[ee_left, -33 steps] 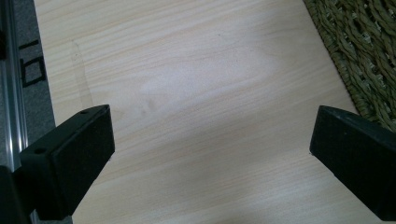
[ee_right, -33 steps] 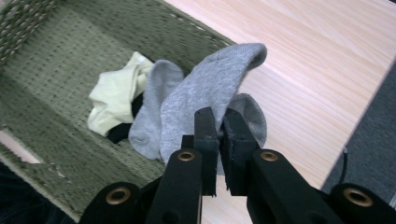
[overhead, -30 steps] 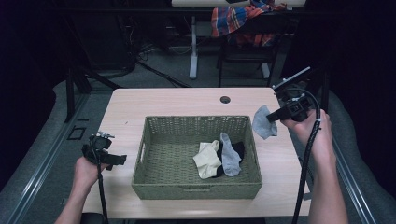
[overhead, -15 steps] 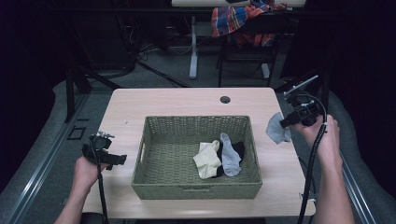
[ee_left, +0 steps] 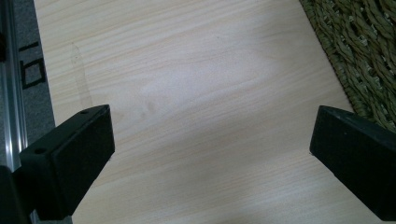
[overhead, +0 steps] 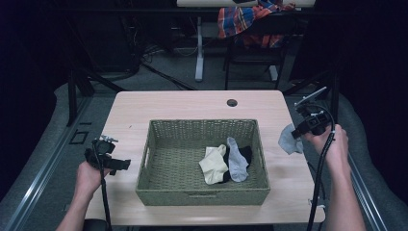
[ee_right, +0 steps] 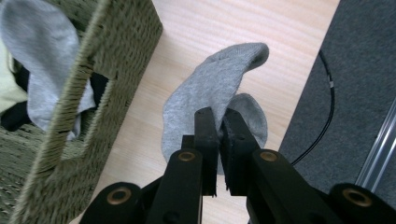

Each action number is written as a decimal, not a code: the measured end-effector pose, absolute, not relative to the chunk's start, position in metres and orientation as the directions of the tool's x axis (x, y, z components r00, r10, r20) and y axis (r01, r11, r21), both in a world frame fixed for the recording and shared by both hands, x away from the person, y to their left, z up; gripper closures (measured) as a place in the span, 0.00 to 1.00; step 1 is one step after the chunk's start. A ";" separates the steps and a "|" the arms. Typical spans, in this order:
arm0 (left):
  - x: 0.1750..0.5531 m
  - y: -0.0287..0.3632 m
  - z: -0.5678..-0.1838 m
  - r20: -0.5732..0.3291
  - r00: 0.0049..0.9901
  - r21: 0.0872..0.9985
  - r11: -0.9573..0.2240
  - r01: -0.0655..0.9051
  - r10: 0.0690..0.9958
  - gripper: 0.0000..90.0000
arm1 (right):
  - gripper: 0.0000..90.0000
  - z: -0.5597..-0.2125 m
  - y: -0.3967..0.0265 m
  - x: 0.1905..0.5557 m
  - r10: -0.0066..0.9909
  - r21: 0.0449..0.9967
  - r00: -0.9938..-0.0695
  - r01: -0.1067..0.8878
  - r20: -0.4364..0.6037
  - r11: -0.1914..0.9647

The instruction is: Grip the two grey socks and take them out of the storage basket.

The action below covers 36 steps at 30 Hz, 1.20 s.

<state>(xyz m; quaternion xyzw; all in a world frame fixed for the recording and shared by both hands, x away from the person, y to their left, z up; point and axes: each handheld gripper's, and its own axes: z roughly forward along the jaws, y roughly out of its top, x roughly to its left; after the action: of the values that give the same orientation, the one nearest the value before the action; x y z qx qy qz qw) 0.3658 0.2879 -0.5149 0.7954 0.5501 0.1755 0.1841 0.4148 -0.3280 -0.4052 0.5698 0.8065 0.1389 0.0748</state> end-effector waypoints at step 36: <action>0.365 0.288 -0.515 0.078 0.333 0.489 -0.327 0.808 0.940 0.00 | 0.65 -0.478 -0.325 0.437 0.946 0.153 -0.310 0.943 0.094 0.294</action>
<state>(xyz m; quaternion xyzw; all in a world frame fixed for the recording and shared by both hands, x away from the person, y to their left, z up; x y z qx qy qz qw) 0.3654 0.2877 -0.5145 0.7951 0.5496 0.1771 0.1853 0.4366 -0.3253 -0.4783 0.5872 0.8044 0.0899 0.0075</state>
